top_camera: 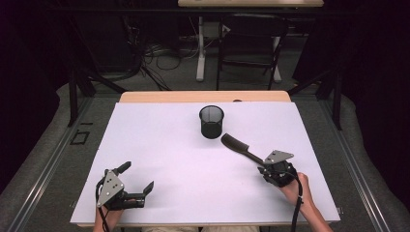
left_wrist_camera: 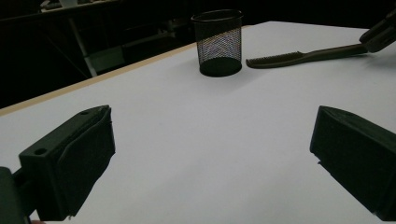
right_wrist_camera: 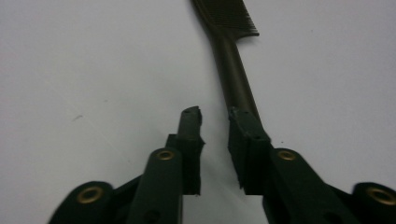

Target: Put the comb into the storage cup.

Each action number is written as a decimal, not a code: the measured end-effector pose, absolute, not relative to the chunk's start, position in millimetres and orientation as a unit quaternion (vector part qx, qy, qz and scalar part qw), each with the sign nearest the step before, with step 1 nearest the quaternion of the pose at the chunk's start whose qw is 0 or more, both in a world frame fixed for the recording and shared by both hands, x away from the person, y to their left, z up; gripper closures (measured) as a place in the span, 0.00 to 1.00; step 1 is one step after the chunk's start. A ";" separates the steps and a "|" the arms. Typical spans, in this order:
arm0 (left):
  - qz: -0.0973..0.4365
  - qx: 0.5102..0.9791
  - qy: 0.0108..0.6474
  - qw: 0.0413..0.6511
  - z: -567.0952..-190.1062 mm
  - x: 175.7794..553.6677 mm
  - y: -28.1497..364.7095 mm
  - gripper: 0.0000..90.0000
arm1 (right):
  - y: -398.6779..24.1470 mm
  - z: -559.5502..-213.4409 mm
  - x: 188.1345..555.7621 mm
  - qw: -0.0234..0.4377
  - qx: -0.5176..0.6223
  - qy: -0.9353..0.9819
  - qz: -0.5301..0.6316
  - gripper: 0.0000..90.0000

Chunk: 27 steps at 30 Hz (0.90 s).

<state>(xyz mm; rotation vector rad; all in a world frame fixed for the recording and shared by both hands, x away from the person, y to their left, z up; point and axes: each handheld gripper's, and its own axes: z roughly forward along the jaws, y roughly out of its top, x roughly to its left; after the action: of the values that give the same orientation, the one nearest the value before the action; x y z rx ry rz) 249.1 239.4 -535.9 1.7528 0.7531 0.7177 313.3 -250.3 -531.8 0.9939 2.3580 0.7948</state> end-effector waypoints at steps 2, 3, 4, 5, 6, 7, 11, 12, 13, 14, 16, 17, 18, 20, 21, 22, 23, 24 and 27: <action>0.299 0.733 0.315 0.524 -536.1 249.3 239.2 0.00 | -250.9 -527.3 312.0 0.222 0.357 0.858 0.296 0.72; 0.299 0.733 0.315 0.523 -536.1 249.3 239.1 0.00 | -251.3 -525.6 311.5 0.221 0.356 0.857 0.301 0.70; 0.299 0.733 0.315 0.523 -536.1 249.4 239.1 0.00 | -251.6 -523.7 311.2 0.217 0.355 0.858 0.301 0.66; 0.300 0.733 0.314 0.523 -536.1 249.4 238.9 0.00 | -251.7 -522.9 311.2 0.217 0.354 0.858 0.303 0.63; 0.300 0.734 0.314 0.523 -536.0 249.3 238.9 0.00 | -251.9 -521.7 311.0 0.215 0.354 0.857 0.307 0.61; 0.300 0.734 0.314 0.523 -536.0 249.3 238.9 0.00 | -251.9 -521.0 311.0 0.213 0.353 0.857 0.308 0.57; 0.299 0.733 0.315 0.523 -536.2 249.7 239.1 0.00 | -252.5 -518.1 312.2 0.211 0.349 0.859 0.311 0.48; 0.299 0.734 0.315 0.523 -536.2 249.9 239.2 0.00 | -252.8 -517.2 312.5 0.209 0.347 0.859 0.314 0.47; 0.299 0.734 0.315 0.523 -536.2 249.9 239.2 0.00 | -252.8 -517.2 312.5 0.209 0.347 0.859 0.314 0.47; 0.299 0.733 0.316 0.523 -536.3 249.9 239.3 0.00 | -252.8 -515.4 312.8 0.209 0.346 0.859 0.315 0.43; 0.300 0.732 0.316 0.523 -536.1 249.7 239.6 0.00 | -252.8 -512.9 312.9 0.206 0.343 0.861 0.315 0.41; 0.300 0.732 0.316 0.523 -536.1 249.7 239.6 0.00 | -252.8 -512.9 312.9 0.206 0.343 0.861 0.315 0.41; 0.300 0.731 0.317 0.524 -535.9 249.4 239.6 0.00 | -252.7 -510.8 313.2 0.207 0.343 0.860 0.315 0.37; 0.300 0.732 0.317 0.524 -535.6 249.1 239.7 0.00 | -252.3 -509.4 314.3 0.203 0.340 0.863 0.313 0.32; 0.300 0.732 0.317 0.524 -535.6 249.1 239.7 0.00 | -252.3 -509.4 314.3 0.203 0.340 0.863 0.313 0.32; 0.301 0.731 0.317 0.524 -535.6 248.9 239.4 0.00 | -251.8 -507.5 315.1 0.202 0.335 0.867 0.308 0.29; 0.301 0.731 0.317 0.524 -535.6 248.9 239.4 0.00 | -251.2 -507.0 315.6 0.206 0.334 0.865 0.313 0.26; 0.300 0.732 0.317 0.524 -535.6 248.9 239.2 0.00 | -250.9 -505.6 316.1 0.205 0.333 0.866 0.312 0.23; 0.300 0.732 0.317 0.524 -535.6 248.9 239.1 0.00 | -249.4 -503.7 317.6 0.207 0.331 0.867 0.309 0.17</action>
<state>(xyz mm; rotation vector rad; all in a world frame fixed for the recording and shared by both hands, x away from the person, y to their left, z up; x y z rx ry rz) 248.9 239.1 -535.6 1.7510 0.7576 0.7184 317.6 -249.4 -503.7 0.9230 2.4160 0.8597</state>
